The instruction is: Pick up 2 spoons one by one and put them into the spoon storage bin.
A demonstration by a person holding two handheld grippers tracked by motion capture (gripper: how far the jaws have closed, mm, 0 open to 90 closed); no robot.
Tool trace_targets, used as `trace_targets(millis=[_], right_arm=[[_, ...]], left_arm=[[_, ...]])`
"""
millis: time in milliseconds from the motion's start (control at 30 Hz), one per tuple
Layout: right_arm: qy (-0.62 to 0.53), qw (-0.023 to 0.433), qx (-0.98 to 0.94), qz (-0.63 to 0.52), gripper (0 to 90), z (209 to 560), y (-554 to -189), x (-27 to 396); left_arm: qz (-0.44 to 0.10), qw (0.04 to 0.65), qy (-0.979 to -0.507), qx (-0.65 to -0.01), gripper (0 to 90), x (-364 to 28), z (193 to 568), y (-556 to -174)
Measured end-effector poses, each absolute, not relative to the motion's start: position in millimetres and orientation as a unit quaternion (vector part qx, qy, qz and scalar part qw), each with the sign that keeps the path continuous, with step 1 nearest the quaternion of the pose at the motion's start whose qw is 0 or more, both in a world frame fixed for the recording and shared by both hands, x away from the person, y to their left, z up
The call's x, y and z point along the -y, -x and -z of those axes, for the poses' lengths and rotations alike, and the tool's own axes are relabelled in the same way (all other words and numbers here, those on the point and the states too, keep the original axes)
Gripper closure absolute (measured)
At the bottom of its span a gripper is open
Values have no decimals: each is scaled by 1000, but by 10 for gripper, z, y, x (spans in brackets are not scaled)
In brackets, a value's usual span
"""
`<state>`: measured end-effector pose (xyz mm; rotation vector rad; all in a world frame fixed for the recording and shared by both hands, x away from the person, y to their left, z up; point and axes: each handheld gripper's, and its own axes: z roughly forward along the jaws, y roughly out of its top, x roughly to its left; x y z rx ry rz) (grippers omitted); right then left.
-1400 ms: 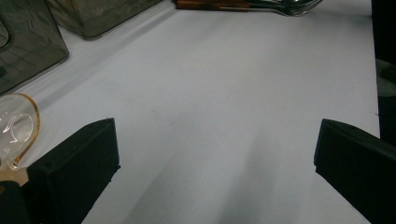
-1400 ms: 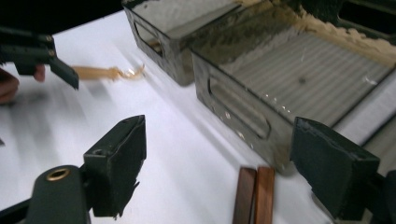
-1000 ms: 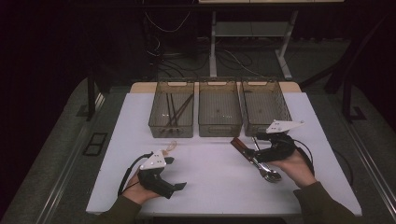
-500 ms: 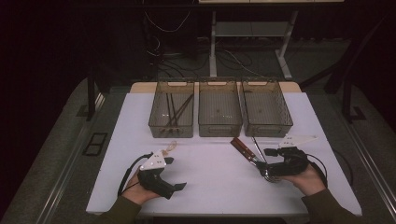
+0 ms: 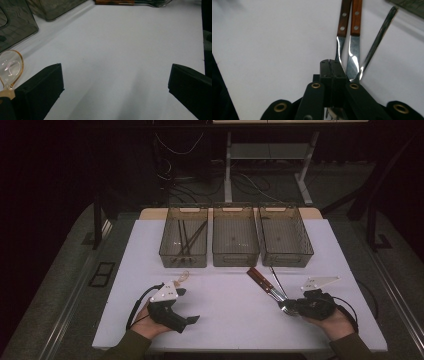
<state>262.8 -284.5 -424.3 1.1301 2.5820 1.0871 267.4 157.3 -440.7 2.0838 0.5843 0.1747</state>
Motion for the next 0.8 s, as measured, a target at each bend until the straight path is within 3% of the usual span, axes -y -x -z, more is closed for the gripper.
trace_targets(millis=[800], right_arm=[[-378, 84, -874, -294, 900, 4328, -2618, 2820]], left_arm=[[-71, 465, -850, -236, 0, -1559, 4405, -2671]])
